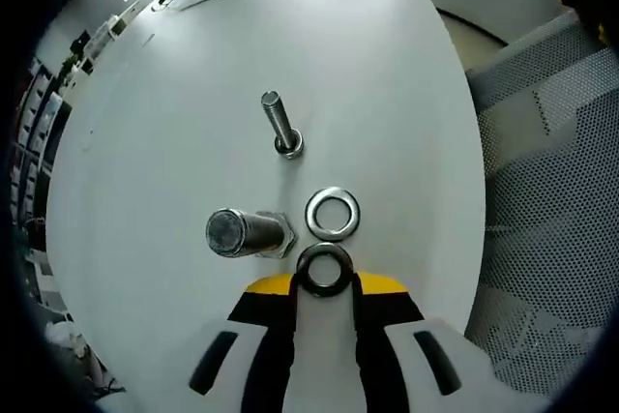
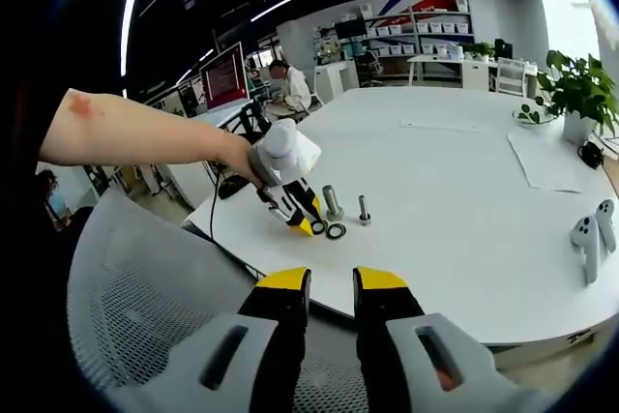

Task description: Place the washer onto the threaded stud by aligning its center hole with the stud, sliding it down to the base, and recovering from edge contact or off-axis alignment until the washer reaches the visible bottom stop.

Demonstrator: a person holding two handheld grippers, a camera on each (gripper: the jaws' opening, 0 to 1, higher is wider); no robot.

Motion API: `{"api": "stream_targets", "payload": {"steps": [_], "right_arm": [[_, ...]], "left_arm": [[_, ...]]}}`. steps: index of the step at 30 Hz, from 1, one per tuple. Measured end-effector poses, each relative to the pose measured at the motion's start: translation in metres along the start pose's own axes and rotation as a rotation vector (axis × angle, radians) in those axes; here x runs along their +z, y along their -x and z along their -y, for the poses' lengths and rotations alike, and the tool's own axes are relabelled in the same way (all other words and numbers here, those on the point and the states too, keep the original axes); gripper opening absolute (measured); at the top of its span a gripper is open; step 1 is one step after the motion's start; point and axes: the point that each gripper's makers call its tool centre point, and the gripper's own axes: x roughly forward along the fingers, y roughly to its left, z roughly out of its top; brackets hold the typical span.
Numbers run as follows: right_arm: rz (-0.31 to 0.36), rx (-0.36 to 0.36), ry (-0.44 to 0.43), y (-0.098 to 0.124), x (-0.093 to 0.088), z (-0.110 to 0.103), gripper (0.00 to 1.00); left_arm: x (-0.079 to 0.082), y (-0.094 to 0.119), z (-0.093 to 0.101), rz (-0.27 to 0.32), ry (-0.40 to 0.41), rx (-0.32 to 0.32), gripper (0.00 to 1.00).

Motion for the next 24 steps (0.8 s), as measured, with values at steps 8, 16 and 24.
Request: {"api": "stream_targets", "payload": {"steps": [8,16,24], "right_arm": [[-0.001,0.003,0.000,-0.0002,0.0000,0.0000,0.21],[0.006,0.005,-0.004,0.0001,0.0012,-0.0003,0.21],[-0.001,0.009,0.002,-0.0005,0.0009,0.0008,0.21]], "left_arm": [[0.0030,-0.0007,0.0009,-0.006,-0.029,0.014,0.21],[0.0019,-0.0009,-0.0028,-0.003,0.067,0.014,0.22],[0.0024,-0.0014,-0.0055,0.006,0.109,0.019,0.26]]}}
